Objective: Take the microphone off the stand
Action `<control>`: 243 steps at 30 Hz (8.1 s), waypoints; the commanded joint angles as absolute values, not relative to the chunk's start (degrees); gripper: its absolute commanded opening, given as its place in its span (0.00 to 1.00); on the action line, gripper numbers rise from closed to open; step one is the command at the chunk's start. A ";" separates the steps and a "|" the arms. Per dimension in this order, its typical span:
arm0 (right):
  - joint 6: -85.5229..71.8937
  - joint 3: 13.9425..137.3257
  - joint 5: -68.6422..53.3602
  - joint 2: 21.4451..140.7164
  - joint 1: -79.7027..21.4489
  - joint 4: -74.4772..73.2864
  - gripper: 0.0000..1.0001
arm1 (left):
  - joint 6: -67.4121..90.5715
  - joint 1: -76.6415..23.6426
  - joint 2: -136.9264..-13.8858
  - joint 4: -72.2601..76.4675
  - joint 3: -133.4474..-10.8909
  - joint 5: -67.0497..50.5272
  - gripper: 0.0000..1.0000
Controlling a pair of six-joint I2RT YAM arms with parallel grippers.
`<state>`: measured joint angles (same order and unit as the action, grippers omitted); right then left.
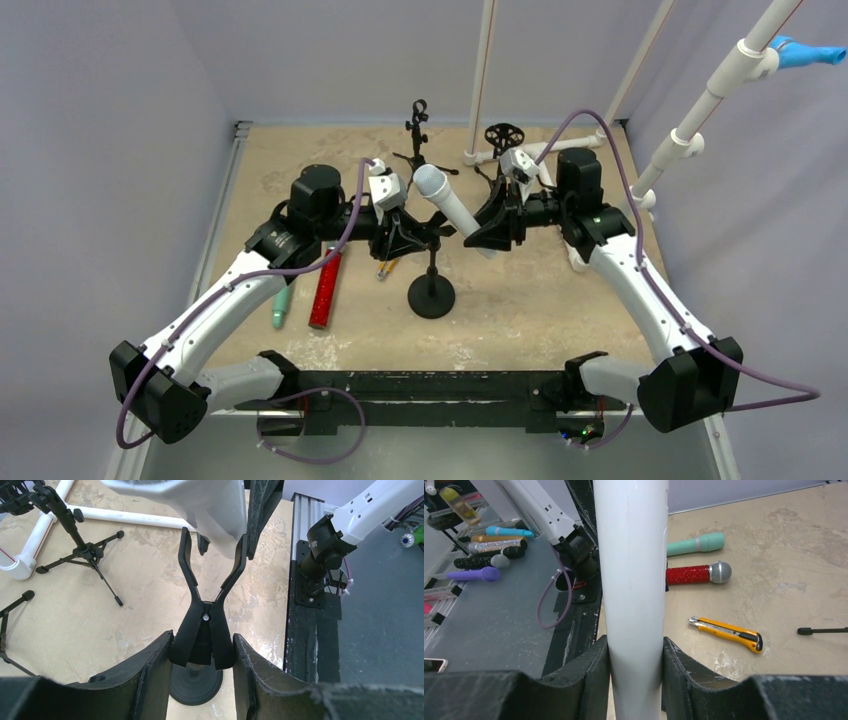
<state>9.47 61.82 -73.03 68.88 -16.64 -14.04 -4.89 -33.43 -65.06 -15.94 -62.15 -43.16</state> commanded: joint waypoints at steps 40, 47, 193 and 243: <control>8.98 86.58 -65.33 71.53 -15.78 -25.14 0.00 | -0.95 -33.23 -66.71 -22.26 -81.42 -41.70 0.97; -12.64 84.74 -71.10 74.19 -16.04 -4.77 0.00 | 11.27 -33.29 -72.96 -14.74 -88.00 -41.03 0.97; -3.08 74.71 -61.85 61.74 -8.33 -17.77 0.62 | 12.26 -18.58 -105.50 -54.19 -71.38 -19.75 0.06; -4.66 75.07 -64.43 63.99 -8.34 -16.41 0.63 | 11.38 -19.86 -107.79 -52.09 -69.70 -18.29 0.59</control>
